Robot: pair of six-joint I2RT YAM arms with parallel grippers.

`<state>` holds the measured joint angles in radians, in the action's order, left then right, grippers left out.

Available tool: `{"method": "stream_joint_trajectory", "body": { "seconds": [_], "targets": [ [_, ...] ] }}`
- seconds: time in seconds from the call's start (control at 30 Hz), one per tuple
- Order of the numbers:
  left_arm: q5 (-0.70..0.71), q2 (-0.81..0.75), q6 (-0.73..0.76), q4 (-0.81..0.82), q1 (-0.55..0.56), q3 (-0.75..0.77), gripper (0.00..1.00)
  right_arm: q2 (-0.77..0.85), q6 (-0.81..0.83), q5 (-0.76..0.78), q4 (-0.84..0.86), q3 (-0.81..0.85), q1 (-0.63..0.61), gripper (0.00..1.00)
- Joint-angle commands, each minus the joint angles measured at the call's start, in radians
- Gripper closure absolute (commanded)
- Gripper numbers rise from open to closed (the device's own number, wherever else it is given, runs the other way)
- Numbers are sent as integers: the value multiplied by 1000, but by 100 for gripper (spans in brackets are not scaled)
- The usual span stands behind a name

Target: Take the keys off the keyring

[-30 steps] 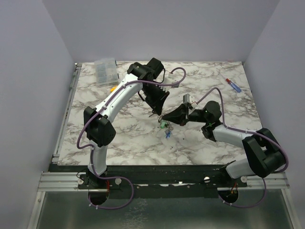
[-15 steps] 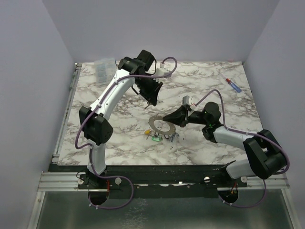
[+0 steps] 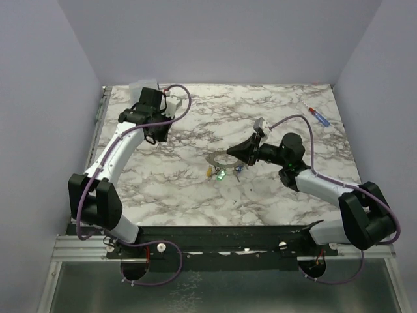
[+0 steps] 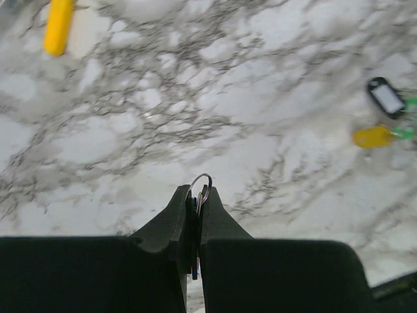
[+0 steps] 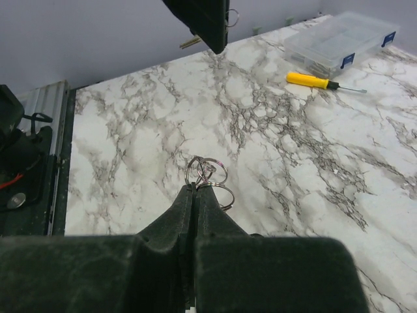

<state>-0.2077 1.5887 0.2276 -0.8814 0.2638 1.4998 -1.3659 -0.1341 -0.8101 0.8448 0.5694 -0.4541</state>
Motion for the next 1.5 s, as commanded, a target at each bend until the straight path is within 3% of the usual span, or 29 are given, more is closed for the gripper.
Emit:
{"method": "stream_joint_trajectory", "body": {
  "seconds": [0.0, 0.13, 0.27, 0.4, 0.53, 0.77, 0.97, 1.2, 1.47],
  "targets": [
    [405, -118, -46, 299, -10, -252, 100, 34, -46, 74, -98, 65, 5, 99],
    [477, -158, -68, 384, -54, -407, 100, 36, -63, 97, -197, 114, 5, 99],
    [231, -160, -87, 410, -133, -475, 98, 46, -73, 100, -192, 108, 5, 99],
    [-27, -151, -109, 426, -145, -532, 93, 52, -72, 104, -165, 86, 5, 99],
    [-194, -115, -167, 474, -166, -574, 89, 47, -77, 93, -164, 86, 5, 99],
    [-338, -30, -198, 555, -216, -594, 85, 47, -80, 88, -155, 82, 5, 99],
    [-386, 76, -216, 560, -255, -594, 85, 39, -87, 80, -150, 78, 5, 99],
    [-334, 155, -218, 559, -328, -593, 70, 30, -88, 80, -150, 77, 5, 100],
    [-250, 176, -224, 561, -401, -583, 63, 24, -90, 84, -148, 75, 5, 99]
  ]
}}
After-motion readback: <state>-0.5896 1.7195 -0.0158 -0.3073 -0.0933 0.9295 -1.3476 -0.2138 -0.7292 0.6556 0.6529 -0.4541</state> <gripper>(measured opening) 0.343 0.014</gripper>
